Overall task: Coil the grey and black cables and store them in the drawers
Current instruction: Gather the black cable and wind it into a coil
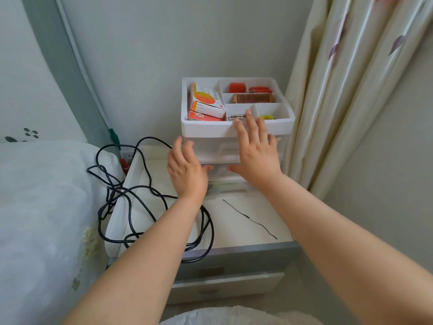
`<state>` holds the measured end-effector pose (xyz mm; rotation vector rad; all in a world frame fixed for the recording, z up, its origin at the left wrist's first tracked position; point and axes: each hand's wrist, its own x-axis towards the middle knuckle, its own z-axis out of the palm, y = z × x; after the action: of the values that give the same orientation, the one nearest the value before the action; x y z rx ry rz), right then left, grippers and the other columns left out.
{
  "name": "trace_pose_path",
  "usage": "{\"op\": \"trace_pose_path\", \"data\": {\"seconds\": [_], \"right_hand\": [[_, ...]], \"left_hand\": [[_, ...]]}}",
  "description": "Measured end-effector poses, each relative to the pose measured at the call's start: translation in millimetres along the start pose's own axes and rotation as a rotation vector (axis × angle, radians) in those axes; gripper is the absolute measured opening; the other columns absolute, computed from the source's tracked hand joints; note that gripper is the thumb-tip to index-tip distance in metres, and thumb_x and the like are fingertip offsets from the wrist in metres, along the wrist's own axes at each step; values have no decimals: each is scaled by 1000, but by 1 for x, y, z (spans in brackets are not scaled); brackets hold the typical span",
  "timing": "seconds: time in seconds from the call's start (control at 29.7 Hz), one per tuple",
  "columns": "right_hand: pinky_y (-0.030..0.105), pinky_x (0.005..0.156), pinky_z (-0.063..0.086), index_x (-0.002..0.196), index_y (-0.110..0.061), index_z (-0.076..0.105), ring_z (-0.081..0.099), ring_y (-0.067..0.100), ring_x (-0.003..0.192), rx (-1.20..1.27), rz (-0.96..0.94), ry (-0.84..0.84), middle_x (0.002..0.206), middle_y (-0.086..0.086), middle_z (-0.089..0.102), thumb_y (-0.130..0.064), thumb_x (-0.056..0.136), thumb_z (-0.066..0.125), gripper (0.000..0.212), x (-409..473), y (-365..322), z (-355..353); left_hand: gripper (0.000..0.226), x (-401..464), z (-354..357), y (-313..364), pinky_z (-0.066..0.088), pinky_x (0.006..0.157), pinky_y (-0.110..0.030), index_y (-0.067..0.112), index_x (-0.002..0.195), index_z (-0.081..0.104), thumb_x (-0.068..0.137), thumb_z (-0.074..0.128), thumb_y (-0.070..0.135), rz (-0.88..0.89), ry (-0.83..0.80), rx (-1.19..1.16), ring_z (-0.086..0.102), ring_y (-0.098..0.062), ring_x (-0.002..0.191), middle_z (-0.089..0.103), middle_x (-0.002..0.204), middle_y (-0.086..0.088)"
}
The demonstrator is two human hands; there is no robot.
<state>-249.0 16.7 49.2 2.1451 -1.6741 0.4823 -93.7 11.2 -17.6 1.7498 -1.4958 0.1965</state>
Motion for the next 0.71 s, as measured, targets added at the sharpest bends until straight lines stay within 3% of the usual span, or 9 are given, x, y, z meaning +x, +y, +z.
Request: {"op": "trace_pose_path", "data": {"seconds": [0.2,0.34,0.4,0.47,0.54,0.57,0.64,0.71], "right_hand": [[51,109,25,150,-16,4,1,37,145,45,9,-48,159,15,-4,-54,68,73,115,-4,0,-1],[51,115,15,151,-17,3,-4,36,145,126,45,-8,157,19,-9,-39,75,71,104,-11,-9,-3],[50,113,18,150,-16,13,9,37,144,216,50,40,158,18,-1,-29,79,66,90,-26,-25,-2],[46,100,38,143,-14,32,38,36,131,334,31,23,154,15,22,-24,84,62,67,-47,-47,3],[40,83,49,127,-15,49,56,31,110,494,58,-198,136,8,48,-24,89,55,39,-67,-70,8],[36,82,50,120,-17,55,58,27,107,568,71,-344,126,4,56,-22,91,51,30,-77,-80,10],[30,83,47,116,-21,60,57,22,108,618,-11,-523,121,0,59,-14,90,46,31,-96,-97,16],[32,86,46,123,-23,57,56,23,108,565,-157,-626,126,2,54,-11,90,44,38,-112,-110,22]], "left_hand": [[82,-16,-15,-2,41,97,-45,16,137,33,71,81,29,-1,-89,-25,38,-36,126,36,144,-15],[61,-27,-51,-15,31,103,-39,21,136,41,85,63,46,-36,-393,78,31,-28,129,35,142,-6],[56,-35,-74,-26,31,103,-40,24,134,44,88,56,52,-40,-623,164,32,-28,130,38,141,-6],[56,-46,-93,-36,32,103,-41,24,135,44,89,52,54,-49,-790,234,33,-28,131,41,142,-6],[57,-59,-108,-46,32,103,-41,23,137,44,90,50,54,-60,-852,289,33,-28,131,42,142,-6],[57,-66,-114,-50,32,104,-40,22,137,43,90,51,54,-59,-855,298,33,-27,131,42,142,-5],[59,-76,-123,-57,33,104,-38,23,137,42,87,56,52,-43,-845,266,33,-25,131,42,142,-3],[60,-85,-129,-59,36,101,-38,24,135,43,84,62,50,-16,-918,293,37,-24,128,45,137,-2]]}}
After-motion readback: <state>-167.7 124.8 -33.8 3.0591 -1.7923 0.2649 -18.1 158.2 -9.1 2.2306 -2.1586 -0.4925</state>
